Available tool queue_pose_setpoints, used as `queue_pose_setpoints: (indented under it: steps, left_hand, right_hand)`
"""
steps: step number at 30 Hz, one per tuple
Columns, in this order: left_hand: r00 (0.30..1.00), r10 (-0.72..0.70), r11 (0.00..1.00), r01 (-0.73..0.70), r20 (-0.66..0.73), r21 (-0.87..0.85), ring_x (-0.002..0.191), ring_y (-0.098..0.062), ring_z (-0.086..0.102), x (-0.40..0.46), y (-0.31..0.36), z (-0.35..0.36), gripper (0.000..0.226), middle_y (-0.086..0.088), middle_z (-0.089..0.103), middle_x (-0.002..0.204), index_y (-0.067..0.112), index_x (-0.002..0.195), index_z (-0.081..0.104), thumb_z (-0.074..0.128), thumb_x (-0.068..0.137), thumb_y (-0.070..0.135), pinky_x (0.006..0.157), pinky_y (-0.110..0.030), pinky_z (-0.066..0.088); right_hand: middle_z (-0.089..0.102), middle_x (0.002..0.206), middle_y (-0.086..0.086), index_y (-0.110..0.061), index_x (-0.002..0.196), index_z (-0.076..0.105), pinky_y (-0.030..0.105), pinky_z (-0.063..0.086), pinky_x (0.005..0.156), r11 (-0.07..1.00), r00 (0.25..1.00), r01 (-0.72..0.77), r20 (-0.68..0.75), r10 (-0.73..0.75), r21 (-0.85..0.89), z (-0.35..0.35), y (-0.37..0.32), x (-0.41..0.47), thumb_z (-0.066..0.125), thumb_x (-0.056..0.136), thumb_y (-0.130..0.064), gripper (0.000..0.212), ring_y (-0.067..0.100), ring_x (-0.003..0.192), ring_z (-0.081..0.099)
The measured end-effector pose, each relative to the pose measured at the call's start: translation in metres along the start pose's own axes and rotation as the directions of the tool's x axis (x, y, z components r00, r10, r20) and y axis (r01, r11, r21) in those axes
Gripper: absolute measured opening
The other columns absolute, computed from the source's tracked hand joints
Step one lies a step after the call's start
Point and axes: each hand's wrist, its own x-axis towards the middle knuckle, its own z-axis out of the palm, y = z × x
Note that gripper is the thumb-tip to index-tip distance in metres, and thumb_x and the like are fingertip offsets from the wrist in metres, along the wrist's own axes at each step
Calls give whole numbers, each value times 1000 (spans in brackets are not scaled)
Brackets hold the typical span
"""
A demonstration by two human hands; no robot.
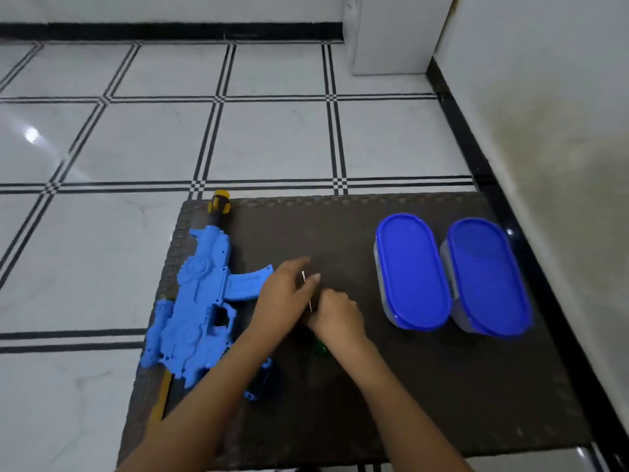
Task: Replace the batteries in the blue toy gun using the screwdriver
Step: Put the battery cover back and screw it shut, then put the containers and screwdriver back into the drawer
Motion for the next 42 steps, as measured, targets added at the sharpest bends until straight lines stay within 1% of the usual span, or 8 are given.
queue_pose_setpoints:
  steps: [5,9,11,13,18,27,34,42]
  left_hand:
    - [913,-380,829,407,148,-384,108,-16,55,-32,39,-22,36,-6,60,118,7,124,56,57,92,22,89,-24,42]
    - [772,-486,560,635,410,-532,68,-11,58,-51,89,-48,23,-3,62,75,10,84,65,52,95,24,50,-9,43]
    - [726,-506,462,684,466,-564,63,-10,58,-58,112,-65,24,-4,63,73,9,81,65,49,96,20,44,-9,44]
    - [719,-487,403,689,496,-602,57,-7,62,-62,133,-83,26,-7,64,75,7,81,64,45,97,13,46,-11,47]
    - [694,-509,431,717,509,-548,47,-10,55,-53,161,-109,28,-8,61,70,7,83,62,37,97,9,49,-22,43]
    - [619,-626,328,761,475,-560,44,-12,46,-10,140,-73,20,-10,53,63,4,73,56,50,93,5,46,-21,39]
    - [586,-657,288,777,474,-560,52,-15,48,10,128,-28,13,-10,53,64,3,77,56,56,90,5,43,-17,45]
    - [594,-720,358,761,359,-540,50,-13,41,9,136,-4,10,-7,64,73,9,86,64,67,85,18,44,-20,37]
  right_hand:
    - [68,106,10,-13,97,65,36,48,85,961,986,-164,67,153,222,-44,-9,-40,58,84,-27,21,30,103,61]
    - [68,102,13,-15,84,62,29,40,70,958,988,-153,55,144,241,-85,-30,-79,53,87,-16,10,31,99,61]
    - [66,89,10,-23,67,48,28,38,67,961,990,-139,68,126,237,-105,-43,-95,52,88,-12,23,29,91,61]
    - [67,89,11,-20,75,56,33,45,74,964,990,-128,89,110,234,-127,-53,-110,55,87,-14,13,28,91,62]
    - [68,108,8,-10,106,67,32,47,86,951,981,-195,27,194,240,-178,-48,-122,58,86,-20,23,23,102,61]
    - [54,132,13,-6,137,41,35,44,93,919,939,-330,-23,343,215,-191,42,-44,44,98,-27,44,27,118,54]
    - [63,108,17,-3,120,51,47,53,83,920,928,-368,109,355,134,-170,79,6,48,97,-20,29,32,90,64]
    - [60,97,15,-8,99,44,53,54,77,942,946,-289,202,253,171,-169,87,10,47,96,-20,13,36,87,63]
